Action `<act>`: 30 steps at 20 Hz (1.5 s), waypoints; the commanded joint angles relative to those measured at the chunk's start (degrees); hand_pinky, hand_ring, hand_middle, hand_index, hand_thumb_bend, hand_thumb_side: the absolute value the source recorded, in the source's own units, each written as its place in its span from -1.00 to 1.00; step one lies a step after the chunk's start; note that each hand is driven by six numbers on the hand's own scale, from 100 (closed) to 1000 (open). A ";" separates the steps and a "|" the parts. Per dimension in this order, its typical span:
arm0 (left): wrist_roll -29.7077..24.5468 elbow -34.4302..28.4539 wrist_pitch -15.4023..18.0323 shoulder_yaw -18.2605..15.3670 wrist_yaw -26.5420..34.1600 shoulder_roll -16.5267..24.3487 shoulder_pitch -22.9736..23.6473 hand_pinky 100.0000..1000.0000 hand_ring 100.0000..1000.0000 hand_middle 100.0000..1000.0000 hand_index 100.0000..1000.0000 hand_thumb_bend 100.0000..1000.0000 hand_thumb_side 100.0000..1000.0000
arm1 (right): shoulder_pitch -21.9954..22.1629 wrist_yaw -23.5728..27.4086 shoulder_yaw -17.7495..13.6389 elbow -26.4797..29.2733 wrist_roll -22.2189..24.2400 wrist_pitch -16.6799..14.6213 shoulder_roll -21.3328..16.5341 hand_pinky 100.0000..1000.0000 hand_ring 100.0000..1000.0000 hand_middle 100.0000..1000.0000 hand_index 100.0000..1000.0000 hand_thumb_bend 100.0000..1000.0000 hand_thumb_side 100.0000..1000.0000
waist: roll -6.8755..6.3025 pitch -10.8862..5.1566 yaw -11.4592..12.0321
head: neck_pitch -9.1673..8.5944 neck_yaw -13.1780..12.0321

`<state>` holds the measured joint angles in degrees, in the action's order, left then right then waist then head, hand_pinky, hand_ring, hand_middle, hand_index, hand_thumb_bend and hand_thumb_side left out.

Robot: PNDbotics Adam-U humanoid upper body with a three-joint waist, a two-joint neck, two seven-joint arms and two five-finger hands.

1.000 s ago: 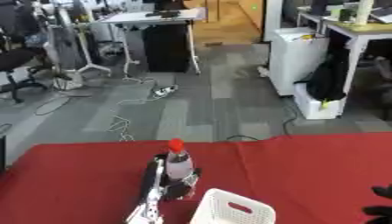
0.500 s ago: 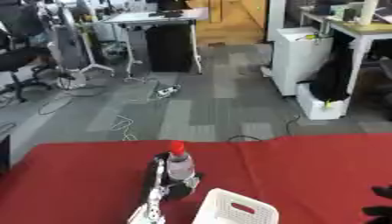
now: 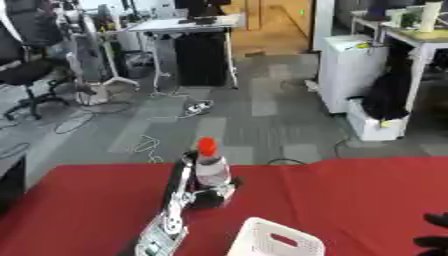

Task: Pick up objects on the table and place them in the box.

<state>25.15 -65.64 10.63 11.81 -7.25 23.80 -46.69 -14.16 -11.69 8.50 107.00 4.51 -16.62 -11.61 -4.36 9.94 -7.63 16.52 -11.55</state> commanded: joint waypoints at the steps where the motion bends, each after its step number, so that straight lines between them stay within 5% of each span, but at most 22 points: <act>1: -1.86 -6.51 -1.97 1.23 3.85 4.28 -0.30 -1.00 -1.00 -1.00 -0.86 -0.01 -1.00 | 0.19 -0.13 -0.51 0.31 -0.21 0.02 -0.98 0.09 0.31 0.64 0.87 -1.00 -0.06 | -0.01 -1.74 0.29 | 0.24 0.78; 13: -6.24 -26.27 -10.62 6.07 23.02 12.57 4.06 -1.00 -1.00 -1.00 -0.86 -0.04 -1.00 | 1.20 -1.44 -2.14 -1.51 -1.69 0.33 -1.97 0.09 0.32 0.64 0.88 -1.00 -0.06 | -0.20 -3.60 1.94 | 2.01 2.44; 30: -5.93 -33.65 -14.49 10.04 29.03 9.45 5.24 -1.00 -1.00 -1.00 -0.85 -0.11 -1.00 | 2.04 -3.95 -4.50 -3.31 -4.36 0.55 -2.87 0.09 0.32 0.65 0.88 -1.00 -0.06 | -0.03 -4.33 1.16 | 4.63 4.17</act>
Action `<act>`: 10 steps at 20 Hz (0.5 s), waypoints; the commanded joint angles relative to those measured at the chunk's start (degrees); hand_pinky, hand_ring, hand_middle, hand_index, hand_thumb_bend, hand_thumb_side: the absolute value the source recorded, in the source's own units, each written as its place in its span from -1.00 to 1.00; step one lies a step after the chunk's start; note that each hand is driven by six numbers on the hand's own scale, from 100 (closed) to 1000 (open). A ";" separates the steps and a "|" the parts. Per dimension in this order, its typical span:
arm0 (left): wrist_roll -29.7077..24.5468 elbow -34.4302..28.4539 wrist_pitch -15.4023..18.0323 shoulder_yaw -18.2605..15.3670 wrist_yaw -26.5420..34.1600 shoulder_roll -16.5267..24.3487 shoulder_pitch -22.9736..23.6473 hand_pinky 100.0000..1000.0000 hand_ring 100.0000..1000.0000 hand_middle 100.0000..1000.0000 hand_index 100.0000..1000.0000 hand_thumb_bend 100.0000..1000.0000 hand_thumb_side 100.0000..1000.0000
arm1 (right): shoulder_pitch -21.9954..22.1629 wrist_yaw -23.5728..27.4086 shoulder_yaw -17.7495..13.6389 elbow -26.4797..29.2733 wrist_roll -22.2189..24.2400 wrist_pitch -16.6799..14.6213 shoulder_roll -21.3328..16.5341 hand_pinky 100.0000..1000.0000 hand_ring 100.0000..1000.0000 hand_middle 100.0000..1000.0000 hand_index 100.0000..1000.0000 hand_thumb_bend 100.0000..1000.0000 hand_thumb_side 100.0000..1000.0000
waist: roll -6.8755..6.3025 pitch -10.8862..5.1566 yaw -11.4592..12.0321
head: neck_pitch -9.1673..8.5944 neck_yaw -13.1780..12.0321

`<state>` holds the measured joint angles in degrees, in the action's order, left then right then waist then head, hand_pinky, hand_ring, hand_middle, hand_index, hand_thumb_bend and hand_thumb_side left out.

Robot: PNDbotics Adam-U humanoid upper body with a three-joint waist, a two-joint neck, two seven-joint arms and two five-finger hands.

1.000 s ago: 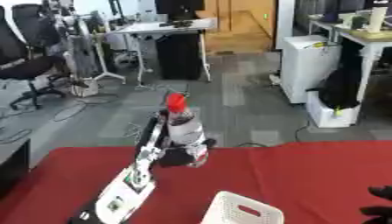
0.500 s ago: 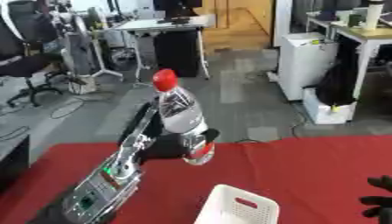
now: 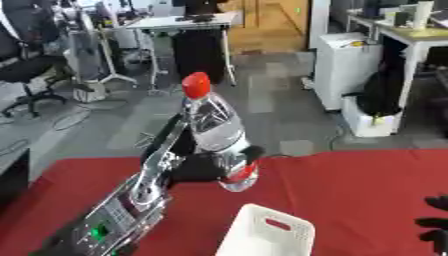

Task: Pick up objects on the table and place them in the box.

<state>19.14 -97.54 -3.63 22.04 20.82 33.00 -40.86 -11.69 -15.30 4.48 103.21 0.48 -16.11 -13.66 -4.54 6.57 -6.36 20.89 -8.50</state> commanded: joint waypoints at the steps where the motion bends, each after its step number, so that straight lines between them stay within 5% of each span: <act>1: 0.09 -2.00 -0.28 -0.03 1.17 0.05 -0.45 -1.00 -1.00 -1.00 -0.85 -0.11 -1.00 | -0.45 -0.35 -0.50 0.49 -0.35 0.05 -0.78 0.09 0.32 0.65 0.88 -1.00 -0.06 | 0.13 -0.90 -0.19 | 0.33 1.22; 10: 0.16 -3.69 -0.65 1.12 2.81 -1.17 1.11 -1.00 -1.00 -1.00 -0.85 -0.11 -1.00 | -0.82 -0.58 -0.82 0.66 -0.64 0.13 -0.78 0.10 0.32 0.65 0.88 -1.00 -0.06 | 0.12 -0.21 0.18 | 1.65 1.02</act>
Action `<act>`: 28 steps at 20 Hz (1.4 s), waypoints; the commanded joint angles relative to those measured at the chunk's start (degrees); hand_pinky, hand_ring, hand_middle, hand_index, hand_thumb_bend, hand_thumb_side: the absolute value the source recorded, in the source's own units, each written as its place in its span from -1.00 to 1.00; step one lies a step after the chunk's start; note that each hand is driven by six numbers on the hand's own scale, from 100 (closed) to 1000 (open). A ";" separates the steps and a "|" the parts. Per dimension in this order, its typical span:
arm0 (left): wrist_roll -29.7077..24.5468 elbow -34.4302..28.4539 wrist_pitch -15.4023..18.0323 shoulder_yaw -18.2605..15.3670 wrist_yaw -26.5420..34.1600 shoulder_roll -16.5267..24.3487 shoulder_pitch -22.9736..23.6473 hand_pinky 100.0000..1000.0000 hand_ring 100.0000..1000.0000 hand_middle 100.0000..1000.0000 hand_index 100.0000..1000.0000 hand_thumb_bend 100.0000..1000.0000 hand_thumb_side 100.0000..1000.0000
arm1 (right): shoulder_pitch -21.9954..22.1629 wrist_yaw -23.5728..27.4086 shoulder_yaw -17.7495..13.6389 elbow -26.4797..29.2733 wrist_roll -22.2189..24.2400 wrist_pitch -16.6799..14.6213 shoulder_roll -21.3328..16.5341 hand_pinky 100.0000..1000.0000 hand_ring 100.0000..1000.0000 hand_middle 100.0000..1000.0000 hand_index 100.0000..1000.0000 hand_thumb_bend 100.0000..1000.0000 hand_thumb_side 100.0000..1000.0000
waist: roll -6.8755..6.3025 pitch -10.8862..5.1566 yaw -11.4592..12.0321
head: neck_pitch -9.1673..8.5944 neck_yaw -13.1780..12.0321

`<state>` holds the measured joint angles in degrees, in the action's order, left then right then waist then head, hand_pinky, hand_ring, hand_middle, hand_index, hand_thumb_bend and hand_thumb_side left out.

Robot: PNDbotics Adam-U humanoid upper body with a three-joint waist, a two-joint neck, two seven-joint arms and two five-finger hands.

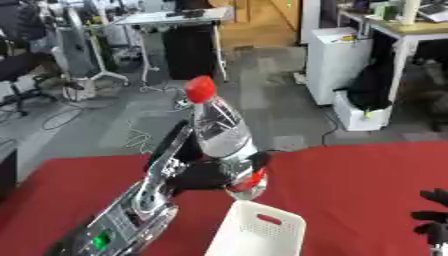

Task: Pick up objects on the table and place them in the box.

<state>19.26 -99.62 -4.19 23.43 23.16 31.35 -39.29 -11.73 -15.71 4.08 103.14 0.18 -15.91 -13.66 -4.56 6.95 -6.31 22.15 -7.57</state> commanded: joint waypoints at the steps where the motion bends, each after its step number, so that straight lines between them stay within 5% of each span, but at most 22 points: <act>1: -0.04 -1.78 -0.11 -0.16 0.42 0.50 -0.25 -1.00 -1.00 -1.00 -0.85 -0.11 -1.00 | -0.83 -0.19 -0.42 0.76 -0.35 -0.07 -0.80 0.10 0.32 0.65 0.88 -1.00 -0.06 | 0.15 -0.52 0.19 | 0.52 0.13; 23: -3.60 -0.28 2.59 2.60 -5.96 0.48 5.10 -1.00 -1.00 -1.00 -0.83 -0.27 -1.00 | -1.37 -0.25 -0.70 1.34 -0.52 -0.23 -0.77 0.10 0.32 0.64 0.88 -1.00 -0.05 | 0.80 0.54 -0.31 | -0.10 0.38; 28: -3.44 0.54 3.49 3.08 -8.01 -0.08 5.70 -1.00 -1.00 -1.00 -0.77 -0.49 -1.00 | -1.39 -0.20 -0.74 1.41 -0.48 -0.20 -0.73 0.10 0.32 0.64 0.88 -1.00 -0.05 | 0.71 0.67 -0.50 | -0.31 0.62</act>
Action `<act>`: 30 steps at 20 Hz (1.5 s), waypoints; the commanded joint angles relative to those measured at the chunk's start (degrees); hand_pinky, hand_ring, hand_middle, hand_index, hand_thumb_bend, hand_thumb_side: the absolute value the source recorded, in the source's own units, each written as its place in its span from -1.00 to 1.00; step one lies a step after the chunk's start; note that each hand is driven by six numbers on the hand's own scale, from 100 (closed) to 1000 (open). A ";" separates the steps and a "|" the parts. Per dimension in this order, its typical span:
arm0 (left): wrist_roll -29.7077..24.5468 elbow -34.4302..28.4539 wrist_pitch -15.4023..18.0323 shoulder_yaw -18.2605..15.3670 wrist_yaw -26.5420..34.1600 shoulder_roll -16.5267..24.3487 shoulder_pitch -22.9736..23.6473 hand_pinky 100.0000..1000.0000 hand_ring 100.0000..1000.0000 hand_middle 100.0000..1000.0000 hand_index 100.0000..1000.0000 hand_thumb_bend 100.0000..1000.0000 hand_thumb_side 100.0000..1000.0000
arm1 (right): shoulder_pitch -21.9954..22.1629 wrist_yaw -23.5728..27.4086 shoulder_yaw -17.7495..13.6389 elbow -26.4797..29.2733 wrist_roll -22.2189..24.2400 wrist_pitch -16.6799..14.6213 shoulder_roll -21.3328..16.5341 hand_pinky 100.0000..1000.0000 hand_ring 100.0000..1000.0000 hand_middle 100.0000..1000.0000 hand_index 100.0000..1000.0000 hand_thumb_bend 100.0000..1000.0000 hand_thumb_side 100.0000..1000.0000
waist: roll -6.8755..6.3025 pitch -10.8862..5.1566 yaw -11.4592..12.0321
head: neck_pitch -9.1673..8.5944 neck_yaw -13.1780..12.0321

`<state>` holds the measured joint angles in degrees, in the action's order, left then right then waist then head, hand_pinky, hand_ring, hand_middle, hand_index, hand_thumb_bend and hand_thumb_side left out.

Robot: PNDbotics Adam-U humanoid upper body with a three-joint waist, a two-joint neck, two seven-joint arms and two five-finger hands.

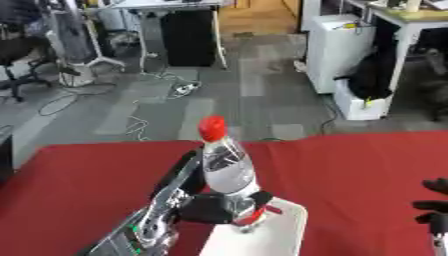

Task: Pick up objects on the table and place them in the box.

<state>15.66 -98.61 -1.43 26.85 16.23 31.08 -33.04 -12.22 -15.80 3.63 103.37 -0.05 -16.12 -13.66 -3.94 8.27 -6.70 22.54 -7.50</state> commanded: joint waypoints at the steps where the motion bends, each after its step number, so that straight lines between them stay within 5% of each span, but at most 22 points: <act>1: 0.34 -0.46 1.12 -0.34 -1.53 0.15 -0.55 -1.00 -0.89 -0.92 -0.65 -0.40 -1.00 | -0.89 -0.10 -0.29 1.19 -0.24 0.02 -0.73 0.10 0.32 0.64 0.88 -1.00 -0.05 | 0.05 -0.63 -0.11 | -0.75 0.60; 4: -0.22 -0.69 2.83 -0.09 -2.06 0.07 -0.47 -0.95 -0.48 -0.53 -0.28 -0.31 -1.00 | -0.88 -0.06 -0.29 1.16 -0.19 0.03 -0.70 0.10 0.32 0.64 0.88 -1.00 -0.05 | -0.04 -0.60 -0.07 | -0.80 0.66; 10: -4.56 -0.55 5.77 0.34 -3.33 0.08 -0.27 -0.78 -0.35 -0.33 -0.08 -0.14 -1.00 | -0.91 0.02 -0.21 1.14 -0.03 0.00 -0.68 0.10 0.32 0.64 0.88 -1.00 -0.05 | -0.15 -0.50 0.11 | -0.79 0.74; 11: -5.21 -0.50 6.07 0.42 -3.74 0.06 -0.25 -0.71 -0.28 -0.26 -0.01 -0.03 -0.96 | -0.92 0.04 -0.18 1.14 0.02 -0.01 -0.67 0.10 0.32 0.64 0.88 -1.00 -0.05 | -0.16 -0.50 0.15 | -0.79 0.76; 16: -7.18 -0.34 7.87 0.53 -5.29 -0.01 -0.13 -0.32 0.05 0.05 0.34 0.67 -0.06 | -0.91 0.13 -0.09 1.08 0.23 -0.04 -0.64 0.10 0.32 0.64 0.88 -1.00 -0.05 | -0.20 -0.46 0.33 | -0.80 0.78; 21: -7.95 -0.01 9.17 0.62 -6.75 -0.07 -0.02 0.28 0.58 0.56 0.79 0.94 0.18 | -0.90 0.24 -0.03 1.06 0.38 -0.08 -0.60 0.10 0.32 0.64 0.88 -1.00 -0.05 | -0.22 -0.45 0.44 | -0.87 0.78; 24: -7.74 0.26 9.61 0.48 -7.83 -0.14 0.09 0.40 0.67 0.67 0.88 0.99 0.21 | -0.88 0.25 -0.05 1.07 0.43 -0.10 -0.57 0.10 0.32 0.64 0.88 -1.00 -0.05 | -0.23 -0.42 0.45 | -0.93 0.77; 25: -7.53 0.33 9.72 0.41 -8.12 -0.16 0.12 0.58 0.81 0.81 1.00 1.00 0.24 | -0.87 0.25 -0.06 1.07 0.43 -0.10 -0.56 0.10 0.32 0.64 0.88 -1.00 -0.04 | -0.24 -0.39 0.45 | -0.95 0.77; 30: -6.03 0.57 10.28 0.17 -9.38 -0.20 0.27 0.70 0.89 0.87 1.00 1.00 0.28 | -0.82 0.23 -0.12 1.06 0.44 -0.10 -0.52 0.10 0.32 0.64 0.88 -1.00 -0.04 | -0.30 -0.29 0.32 | -1.01 0.73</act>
<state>9.10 -97.66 8.75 27.82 7.62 30.60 -32.34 -12.24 -15.71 3.64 103.37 0.21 -16.04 -13.63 -4.35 8.62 -6.30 22.06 -7.06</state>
